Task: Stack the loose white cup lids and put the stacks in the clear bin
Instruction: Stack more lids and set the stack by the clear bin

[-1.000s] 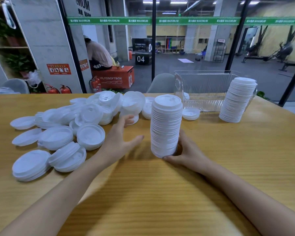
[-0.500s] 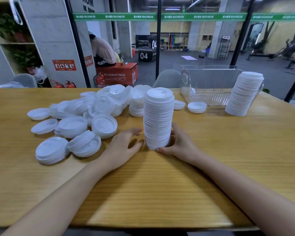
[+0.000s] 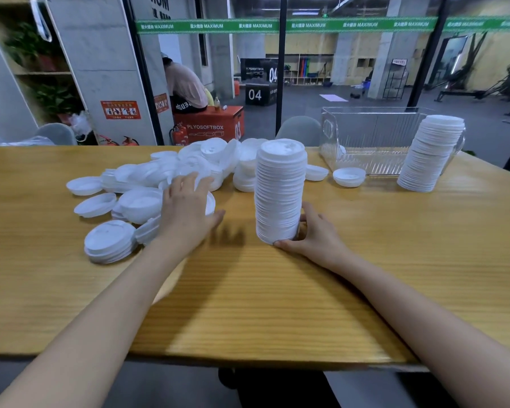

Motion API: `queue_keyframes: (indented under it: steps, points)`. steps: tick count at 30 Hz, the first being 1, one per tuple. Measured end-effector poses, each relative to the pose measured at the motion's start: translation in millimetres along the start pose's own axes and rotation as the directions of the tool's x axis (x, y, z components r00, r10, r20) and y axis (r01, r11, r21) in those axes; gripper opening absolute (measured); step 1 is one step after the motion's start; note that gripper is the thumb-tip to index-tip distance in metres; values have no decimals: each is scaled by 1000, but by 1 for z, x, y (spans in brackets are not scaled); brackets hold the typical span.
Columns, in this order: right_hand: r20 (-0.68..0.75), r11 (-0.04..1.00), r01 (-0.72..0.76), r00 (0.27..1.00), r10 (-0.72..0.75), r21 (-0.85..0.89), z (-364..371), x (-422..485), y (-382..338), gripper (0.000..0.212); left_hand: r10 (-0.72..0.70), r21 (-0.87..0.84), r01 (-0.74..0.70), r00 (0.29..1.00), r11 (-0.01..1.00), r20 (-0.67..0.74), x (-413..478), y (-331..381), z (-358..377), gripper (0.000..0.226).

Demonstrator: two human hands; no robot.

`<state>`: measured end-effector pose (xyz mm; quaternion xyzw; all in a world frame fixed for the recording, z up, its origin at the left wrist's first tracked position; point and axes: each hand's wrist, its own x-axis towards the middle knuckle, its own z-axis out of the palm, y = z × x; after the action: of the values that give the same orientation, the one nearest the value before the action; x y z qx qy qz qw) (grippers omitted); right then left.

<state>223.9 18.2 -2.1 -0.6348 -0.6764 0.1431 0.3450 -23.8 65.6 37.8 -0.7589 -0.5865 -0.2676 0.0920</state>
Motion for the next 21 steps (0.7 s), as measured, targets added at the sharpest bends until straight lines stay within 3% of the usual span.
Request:
queue_keyframes:
  steps: [4, 9, 15, 21]
  points:
    - [5, 1000, 18, 1000, -18, -2, 0, -1, 3, 86, -94, 147, 78, 990, 986, 107, 4, -11, 10, 75]
    - [-1, 999, 42, 999, -42, -27, 0, 1, 3, 85, -80, 185, 71, 996, 980, 45, 2, -14, 14, 64]
    - [-7, 998, 63, 998, -63, -23, 1, 2, 5, 86, -58, 240, 45, 997, 970, 47, 4, -19, 15, 72]
    - [2, 997, 75, 997, -75, -2, 1, 2, 6, 89, -120, 219, 111, 992, 969, 28, 7, -18, 11, 74]
